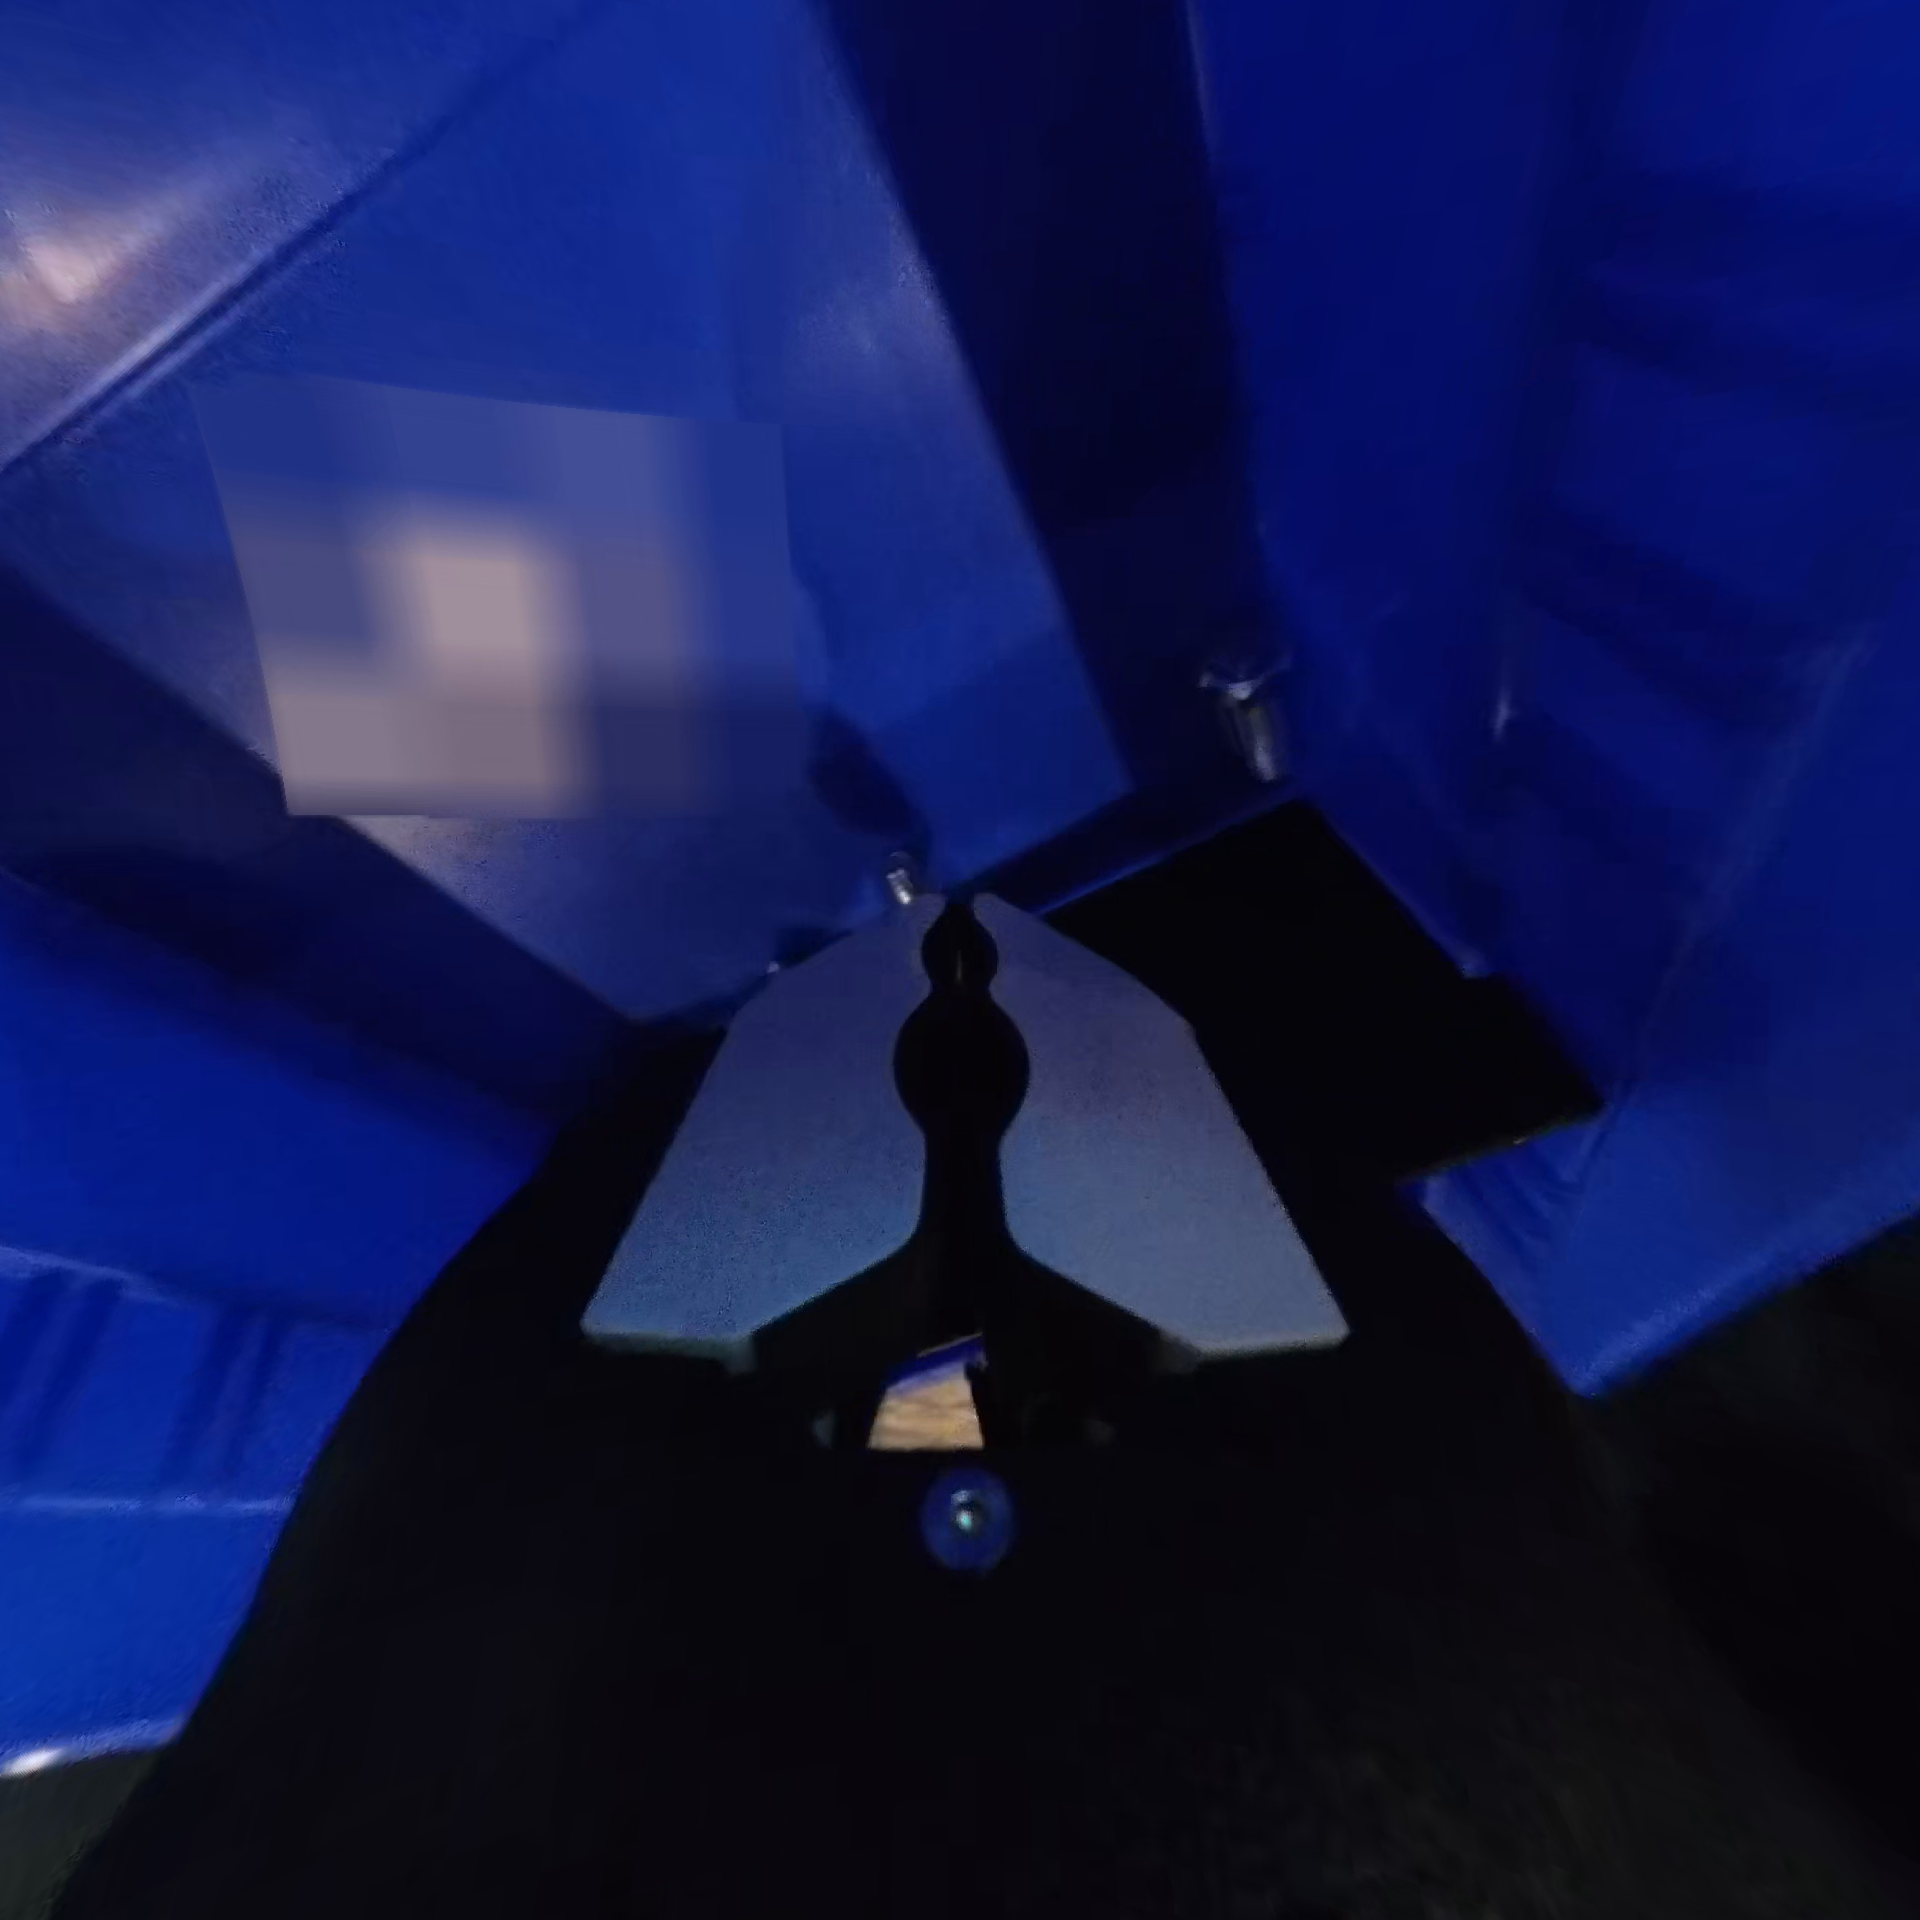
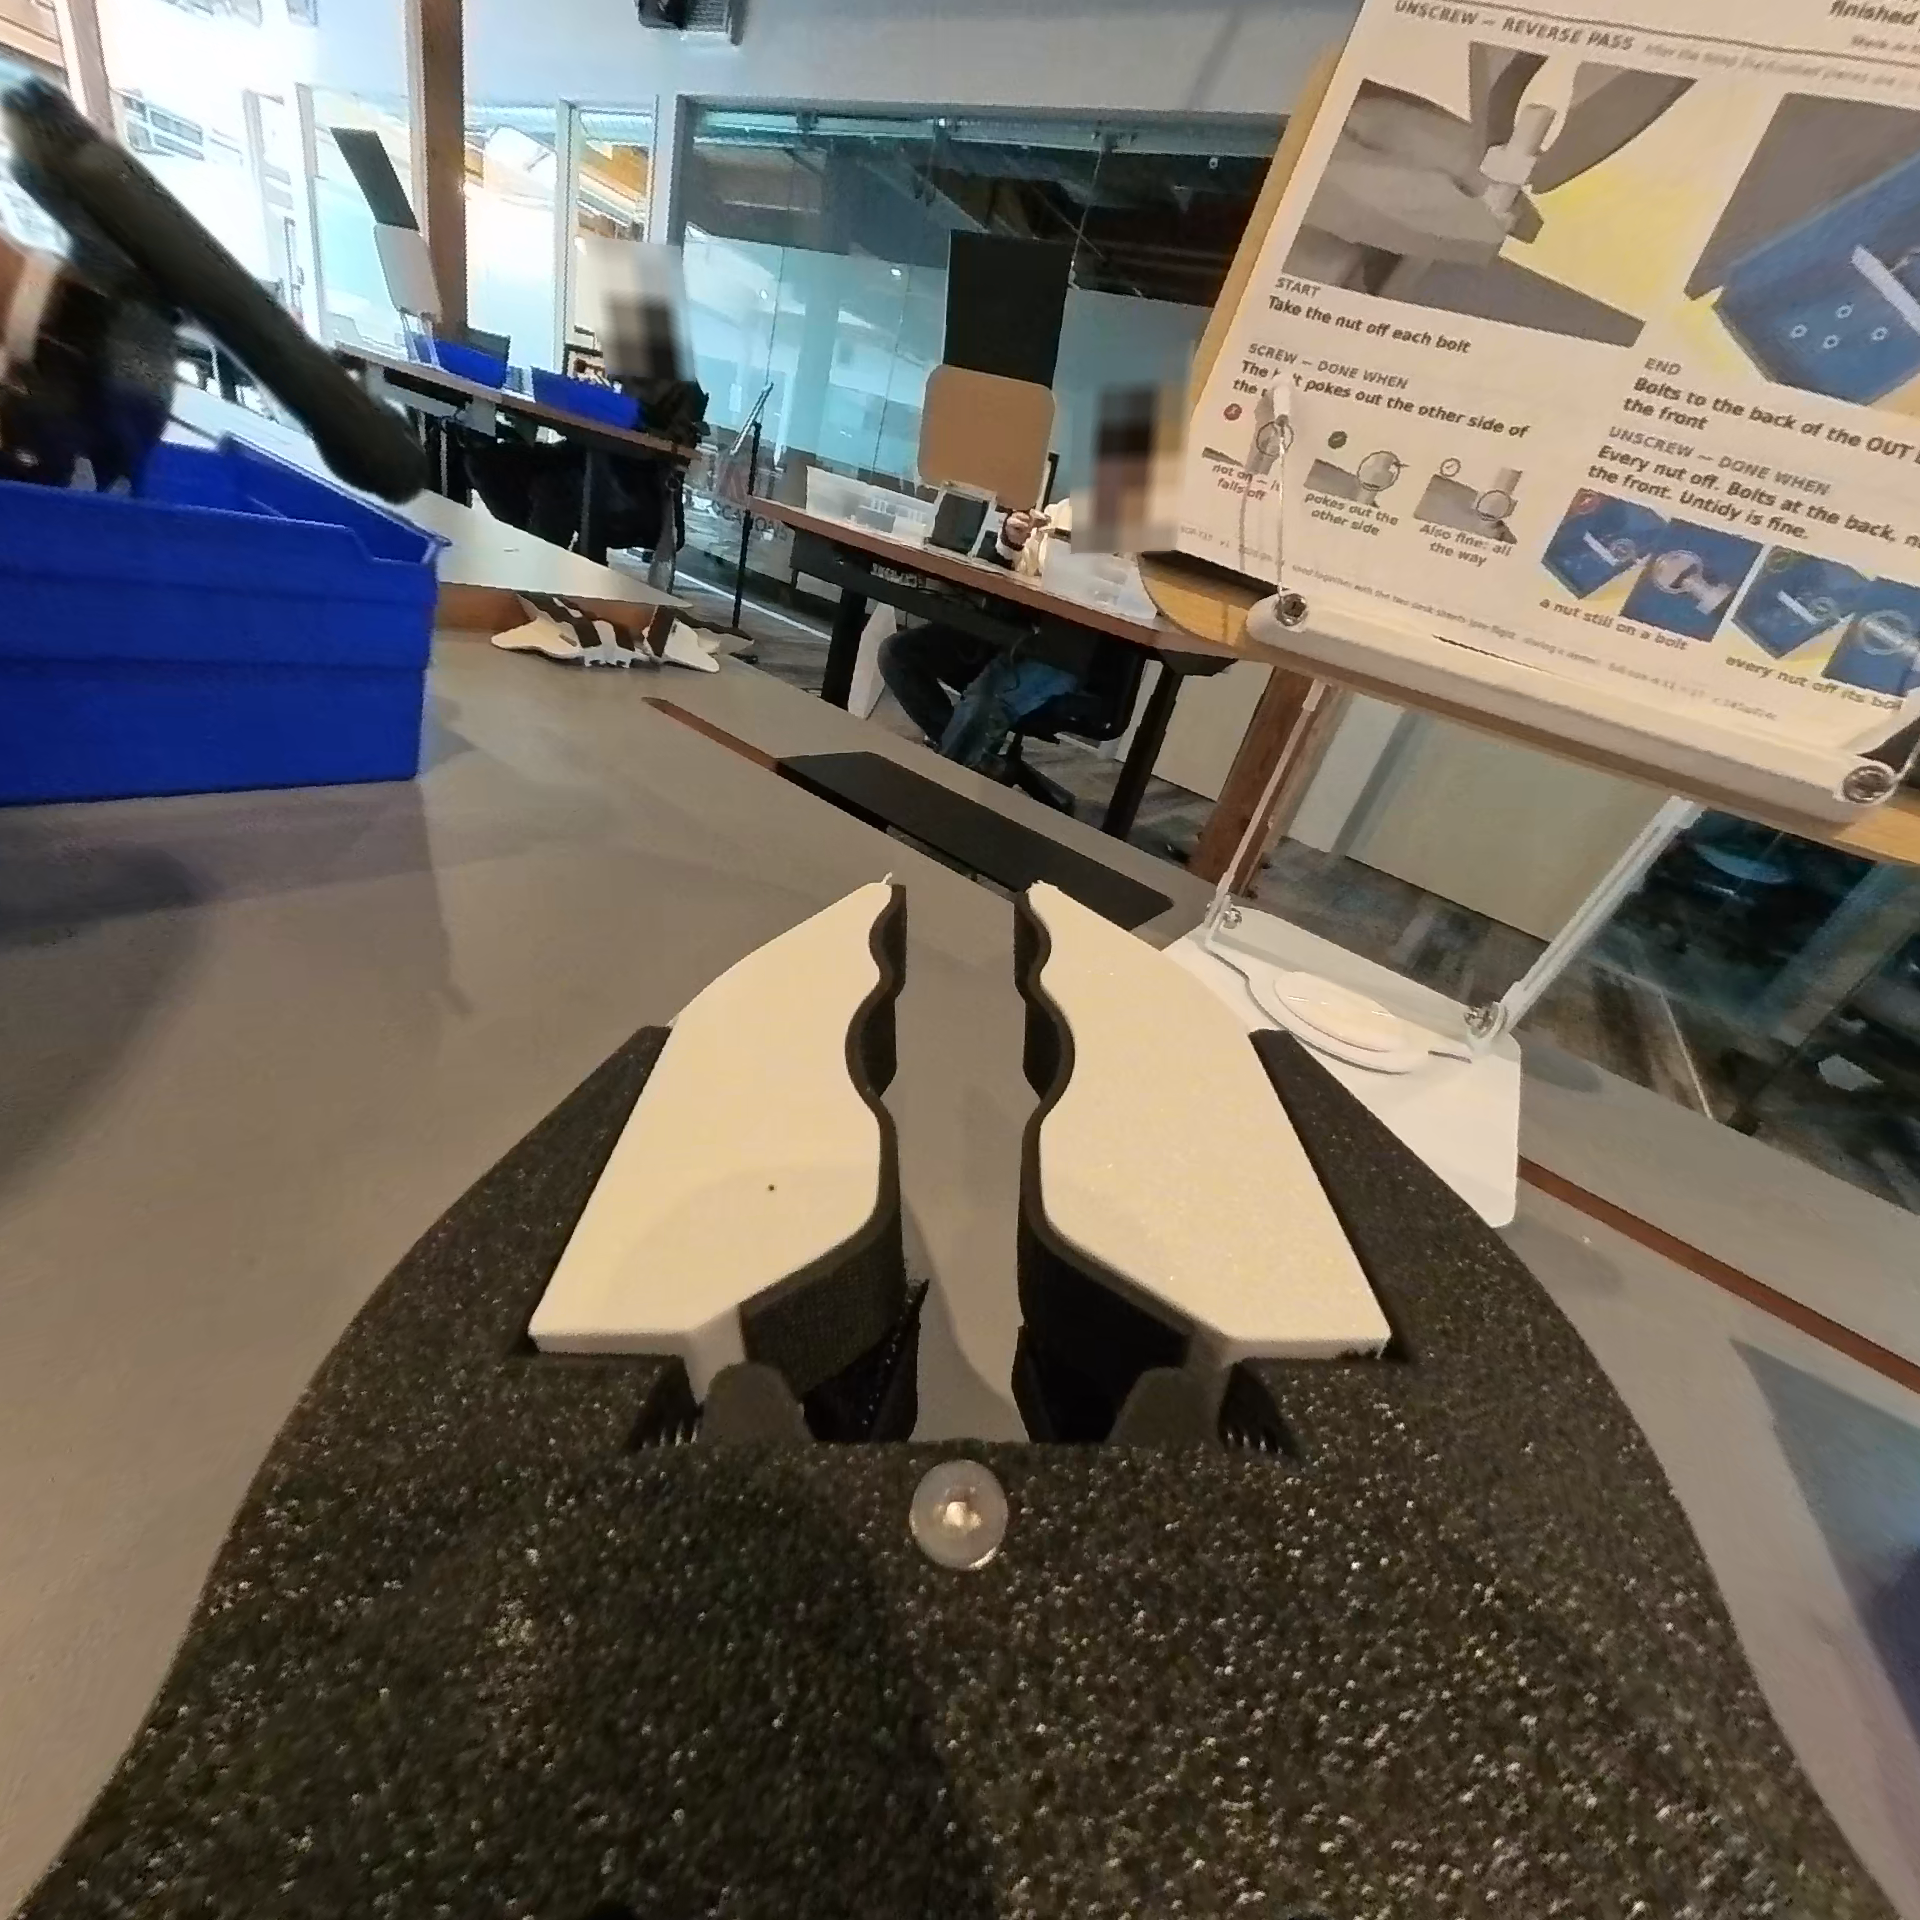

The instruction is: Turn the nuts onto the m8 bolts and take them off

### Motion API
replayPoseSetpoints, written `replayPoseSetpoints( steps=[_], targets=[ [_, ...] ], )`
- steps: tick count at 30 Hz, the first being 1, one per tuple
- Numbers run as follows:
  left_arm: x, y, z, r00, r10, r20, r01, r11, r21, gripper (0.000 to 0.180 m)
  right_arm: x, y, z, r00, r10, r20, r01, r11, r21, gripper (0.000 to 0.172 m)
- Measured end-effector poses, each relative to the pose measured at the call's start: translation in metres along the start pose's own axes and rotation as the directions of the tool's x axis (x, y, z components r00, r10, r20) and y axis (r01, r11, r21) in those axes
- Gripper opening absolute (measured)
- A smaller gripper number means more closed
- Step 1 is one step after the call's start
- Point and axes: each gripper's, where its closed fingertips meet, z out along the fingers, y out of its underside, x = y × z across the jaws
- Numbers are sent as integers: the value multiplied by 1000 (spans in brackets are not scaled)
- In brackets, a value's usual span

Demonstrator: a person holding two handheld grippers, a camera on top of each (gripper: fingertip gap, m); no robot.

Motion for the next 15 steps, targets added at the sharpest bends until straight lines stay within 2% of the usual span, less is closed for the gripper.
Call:
replayPoseSetpoints(
  steps=[1, 3, 6, 9, 10, 11, 13, 15],
  targets=[
    [3, 0, 2, 999, -7, -33, 6, 1000, -13, 0, 0, 0, 0, 1000, 0, 0, 0, 1000, 0, 19],
    [3, -4, 3, 999, 0, -47, 0, 1000, -1, 0, 0, 0, 0, 1000, -1, 1, 1, 1000, 0, 19],
    [-9, -4, 3, 999, 27, 37, -27, 1000, -3, 0, -1, 0, 0, 1000, -4, 3, 4, 1000, -1, 19],
    [-37, -1, -3, 965, 93, 246, -88, 996, -32, 0, -1, 0, 0, 1000, -4, 4, 4, 1000, -1, 19],
    [-40, -1, -5, 954, 111, 278, -108, 994, -25, 0, -1, 0, 0, 1000, -4, 4, 4, 1000, -1, 19],
    [-39, -4, -6, 955, 112, 274, -119, 993, 10, 0, -1, 0, 0, 1000, -3, 4, 3, 1000, -1, 19],
    [-27, -10, -10, 980, 81, 184, -103, 988, 114, 0, -1, 0, 0, 1000, -3, 4, 3, 1000, 0, 19],
    [-17, -9, -14, 987, 126, 97, -139, 979, 149, 0, -1, 0, 0, 1000, -3, 4, 3, 1000, -1, 19]
  ],
)
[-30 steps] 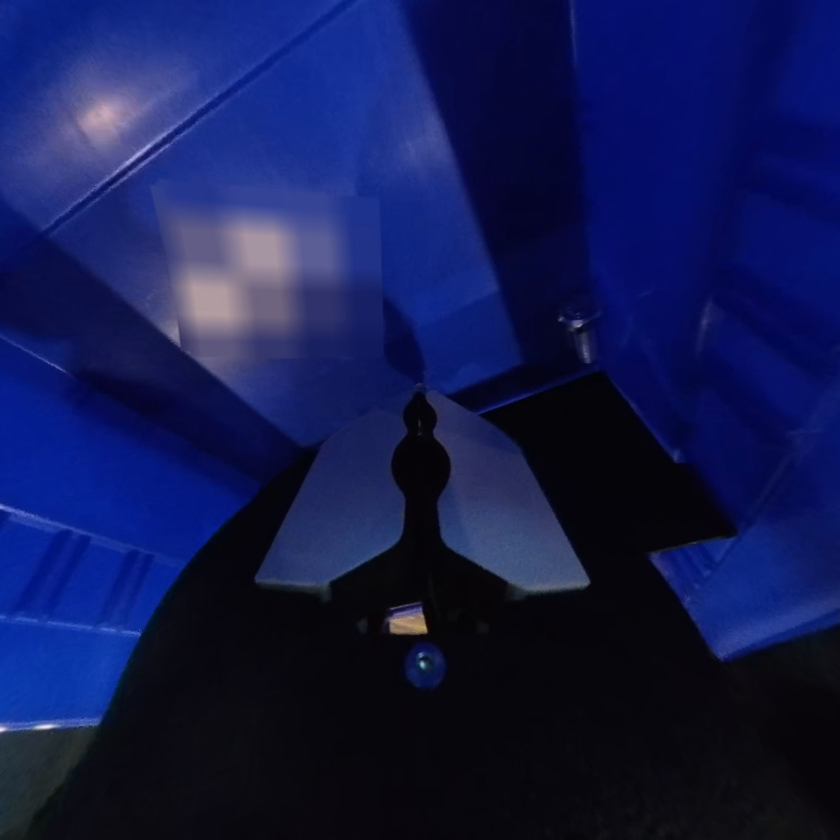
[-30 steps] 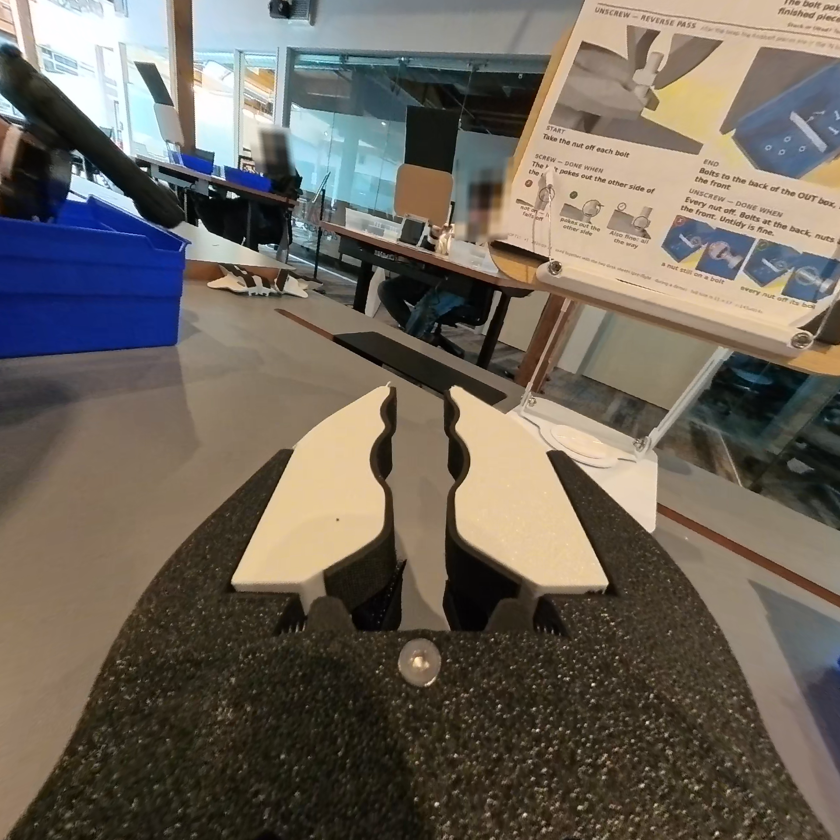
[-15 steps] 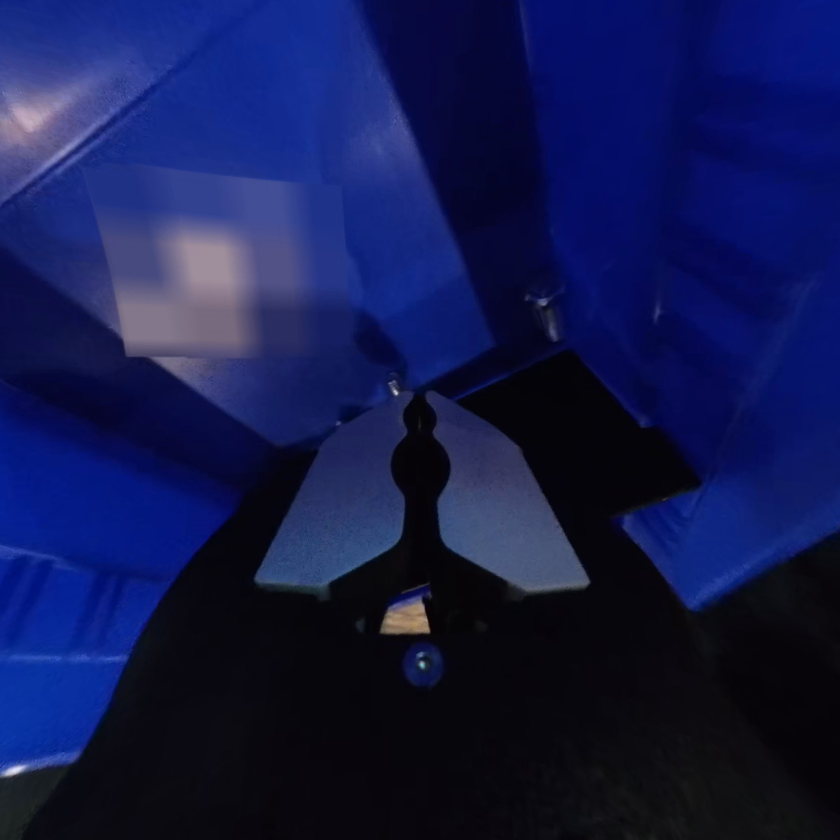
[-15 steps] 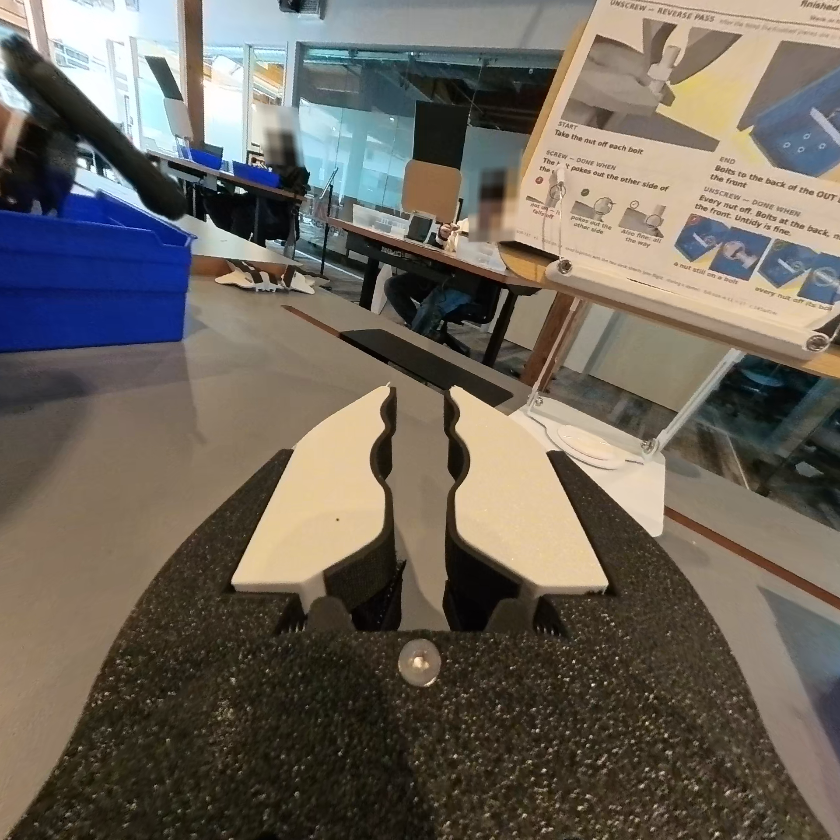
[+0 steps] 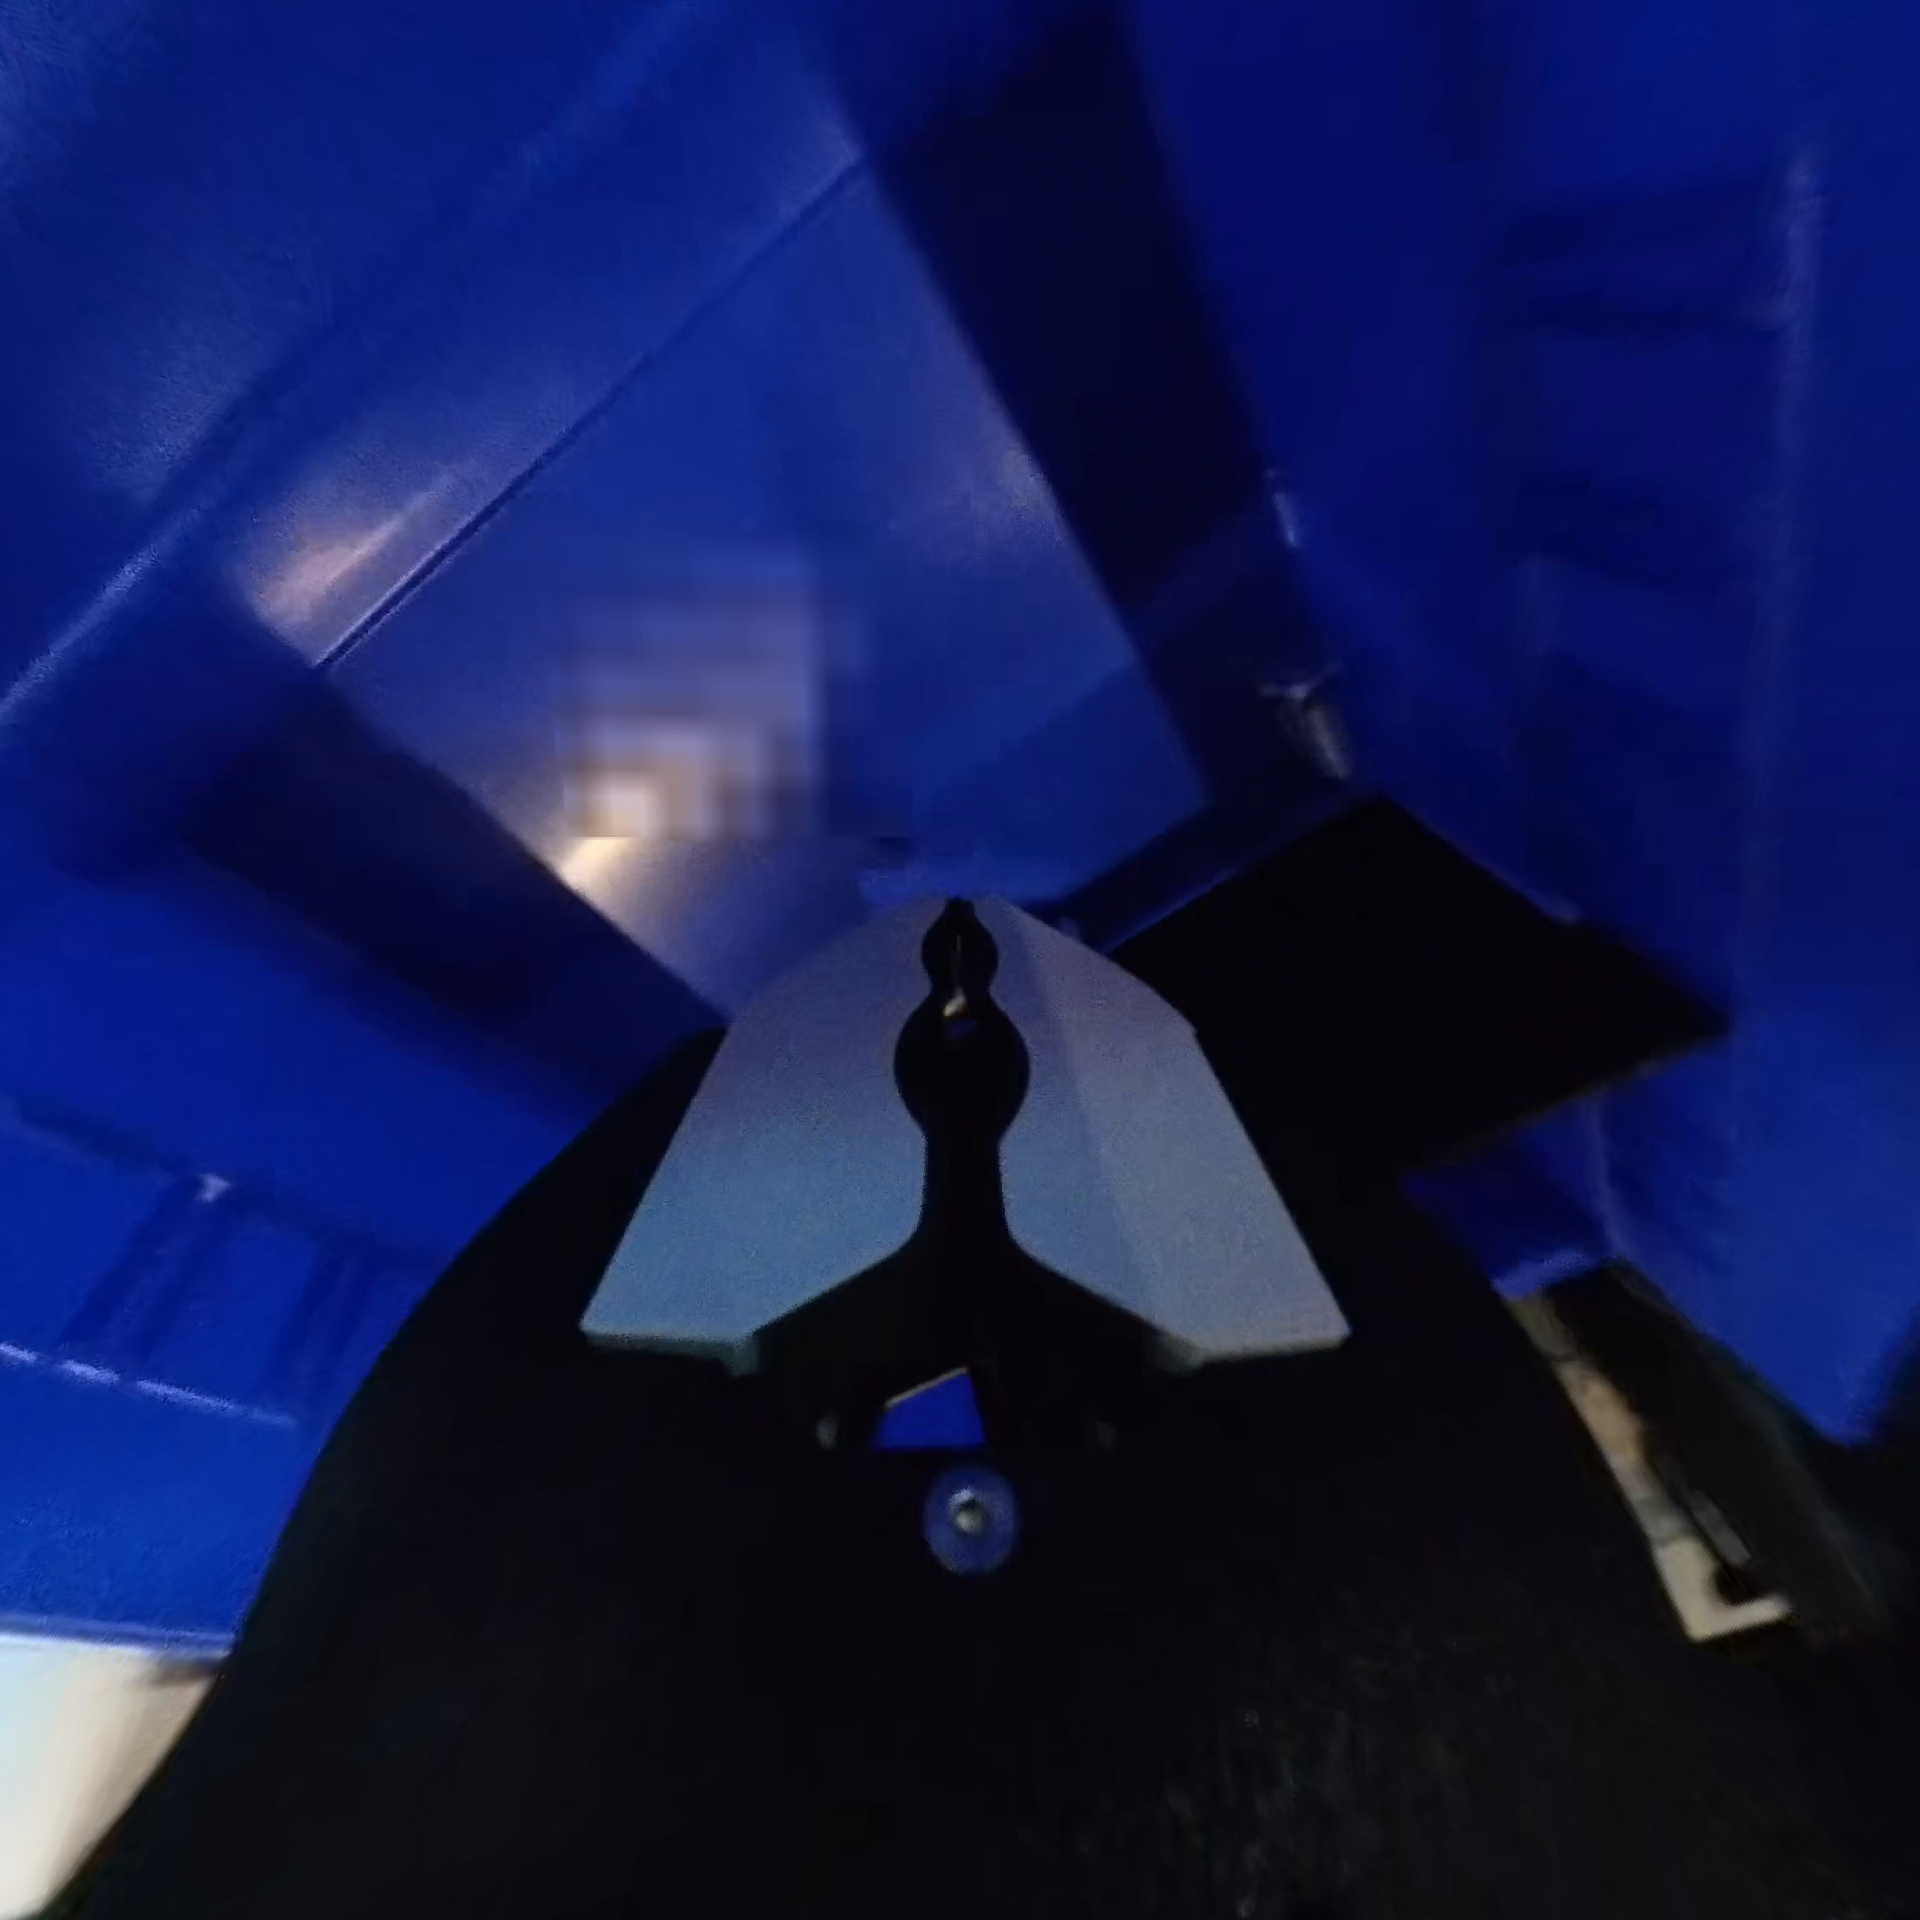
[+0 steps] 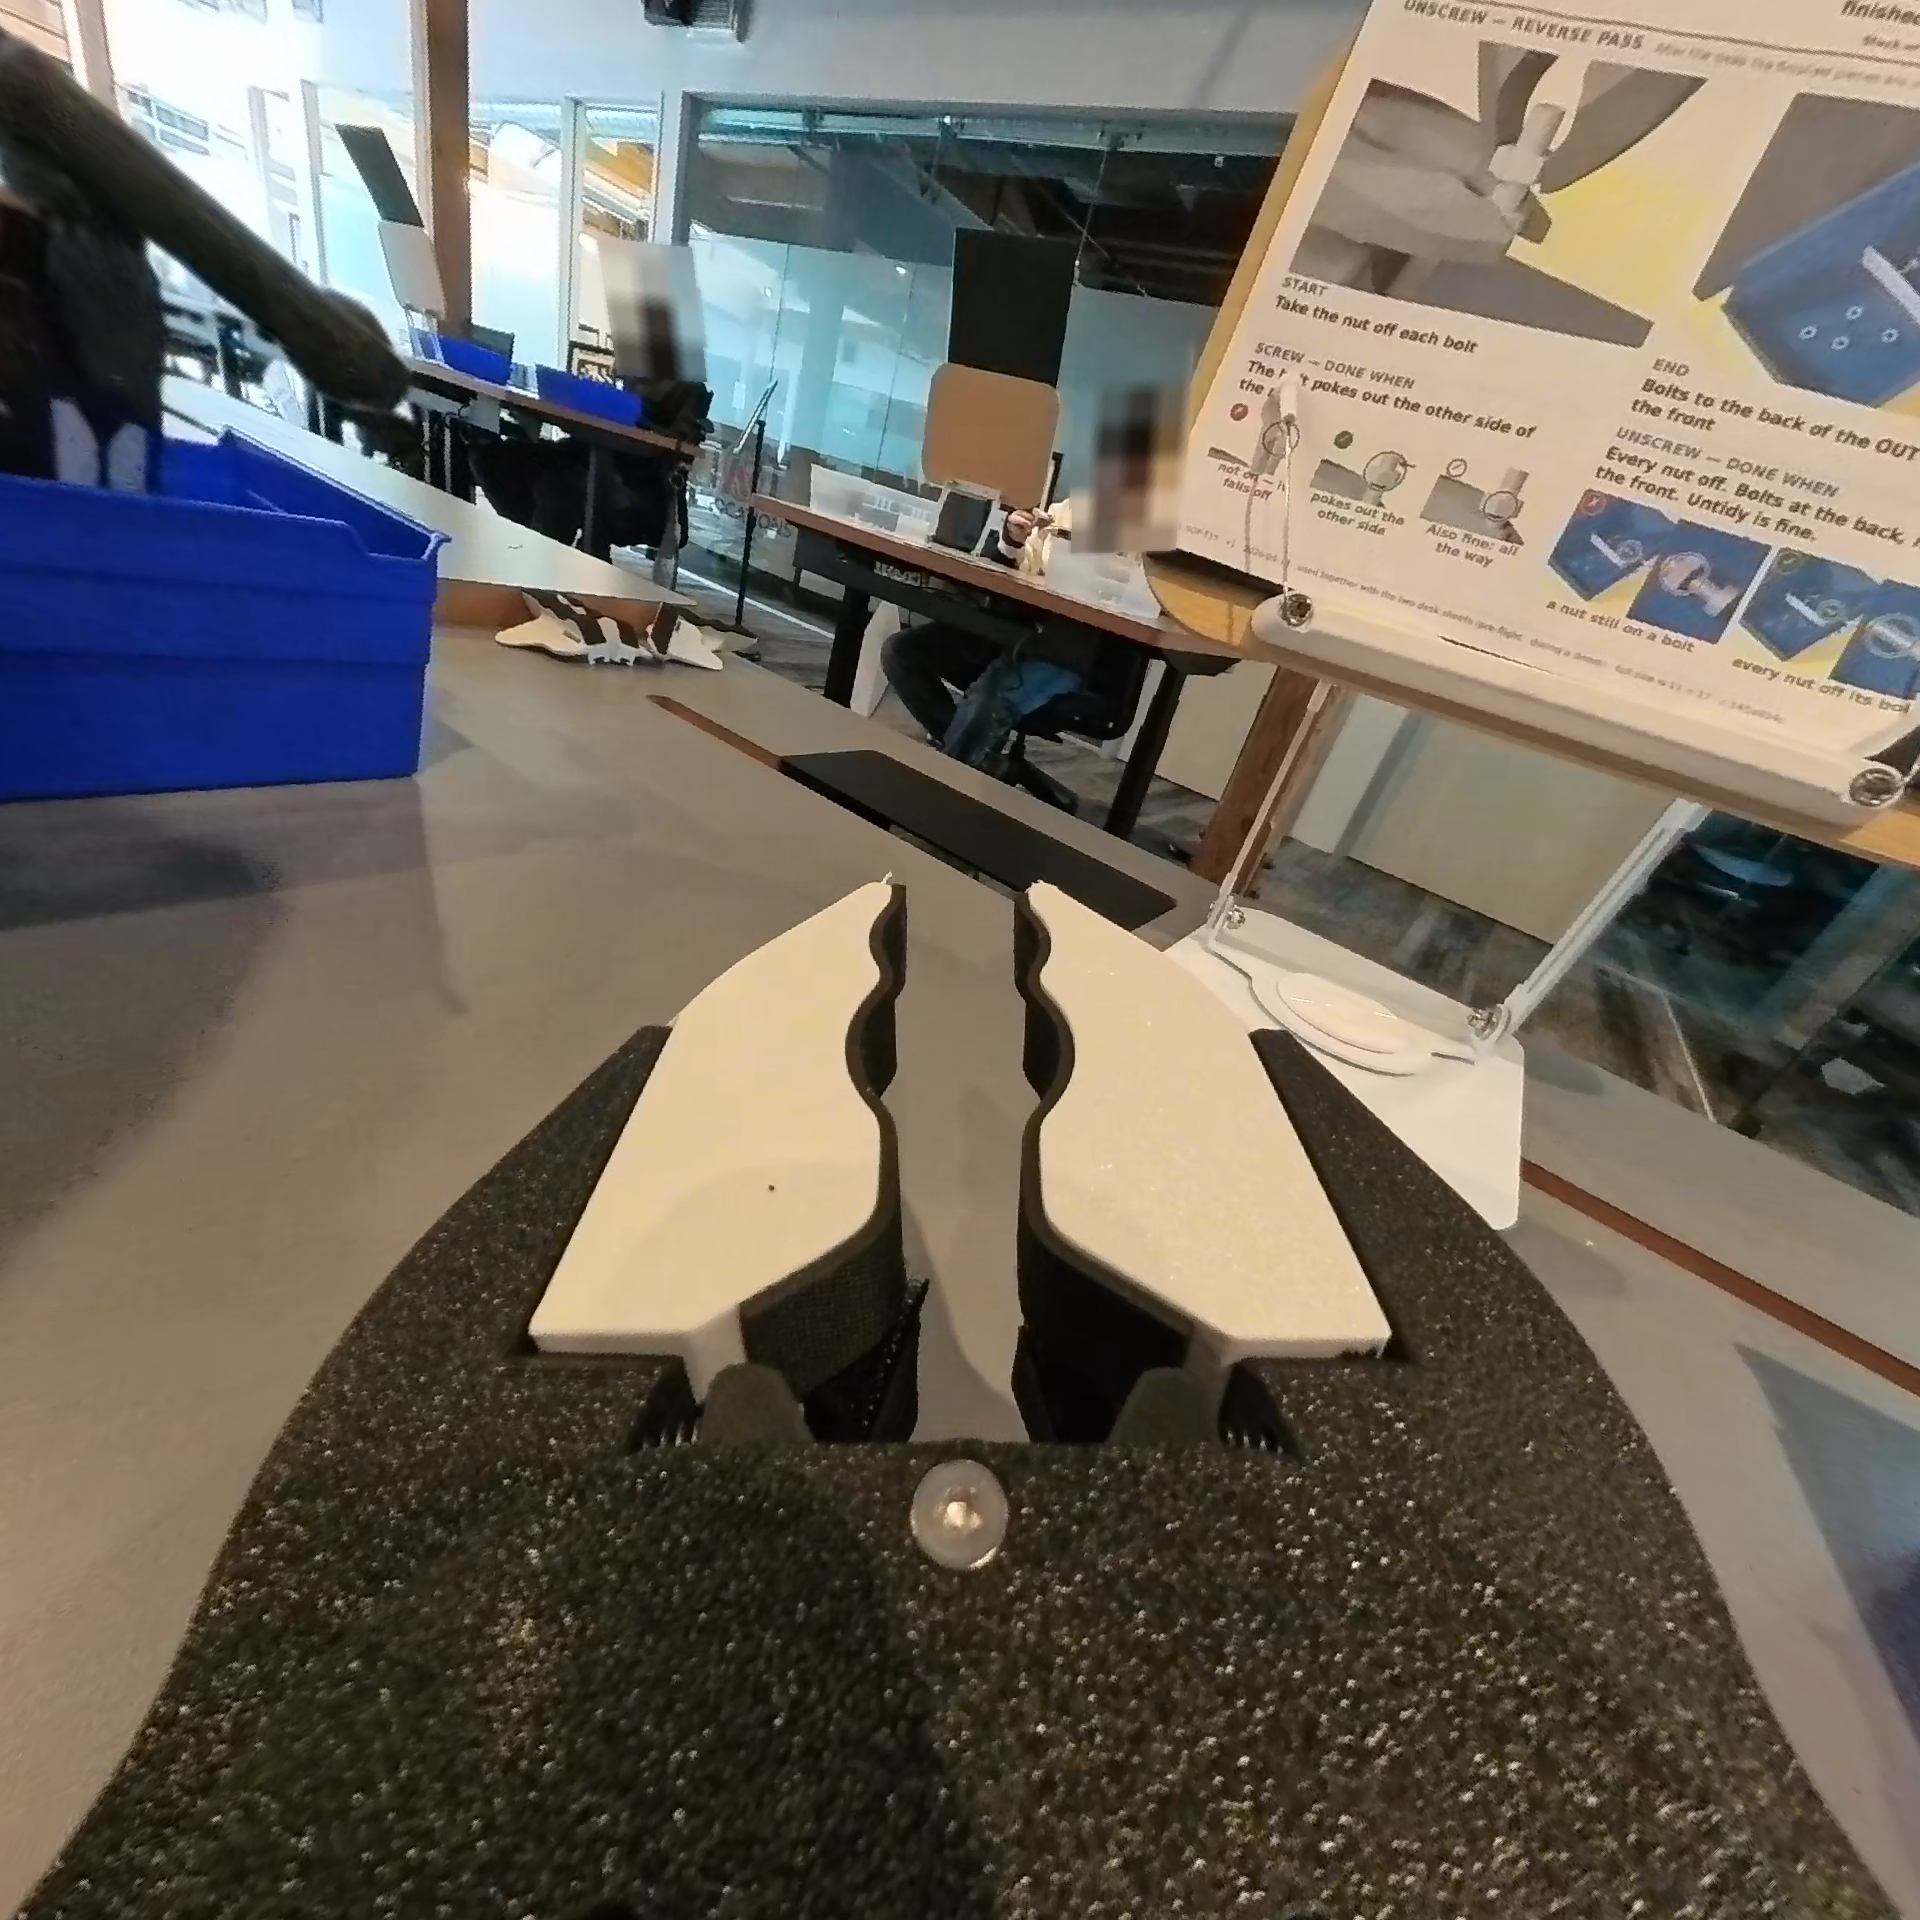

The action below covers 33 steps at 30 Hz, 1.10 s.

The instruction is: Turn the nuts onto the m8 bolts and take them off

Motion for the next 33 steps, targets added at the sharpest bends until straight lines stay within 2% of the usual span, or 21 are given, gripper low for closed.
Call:
replayPoseSetpoints(
  steps=[2, 3, 4, 6, 7, 8, 10, 14, 20, 26, 28, 33],
  targets=[
    [-2, 5, -4, 985, 173, -1, -173, 985, -6, 0, 0, 0, 0, 1000, 1, 2, -1, 1000, 0, 19],
    [-5, 7, -6, 956, 293, 28, -293, 956, -11, 1, 0, 0, 0, 1000, 1, 4, -1, 1000, 0, 19],
    [-8, 8, -8, 903, 425, 64, -425, 905, -14, 4, -1, 0, 0, 1000, 1, 5, -1, 1000, -1, 19],
    [-10, 6, -13, 736, 661, 144, -665, 746, -29, 1, -1, 0, 0, 1000, 2, 6, -2, 1000, -2, 19],
    [-10, 5, -16, 657, 735, 169, -740, 671, -45, 0, -1, 0, 0, 1000, 2, 7, -2, 1000, -2, 19],
    [-9, 4, -18, 615, 769, 176, -773, 632, -59, 0, -1, 0, 0, 1000, 4, 7, -4, 1000, -1, 19],
    [-3, 5, -19, 594, 795, 125, -795, 604, -60, 6, -1, 0, 0, 1000, 7, 9, -7, 1000, -1, 19],
    [-3, 10, -15, 509, 860, 37, -853, 510, -108, 14, -2, 0, 0, 1000, 2, 16, -2, 1000, -1, 19],
    [-4, 14, 5, 327, 943, -61, -930, 310, -196, 23, -6, 1, 1, 999, -17, 29, 18, 1000, -7, 19],
    [2, 15, 15, 164, 974, -155, -968, 130, -213, 23, -8, 4, 4, 999, -31, 41, 32, 999, -29, 19],
    [0, 14, 16, 139, 976, -167, -970, 101, -220, 20, -9, 5, 4, 999, -33, 42, 35, 999, -35, 19],
    [0, 15, 17, 146, 973, -181, -974, 108, -200, 18, -9, 5, 5, 998, -36, 44, 38, 999, -39, 19]
  ],
)
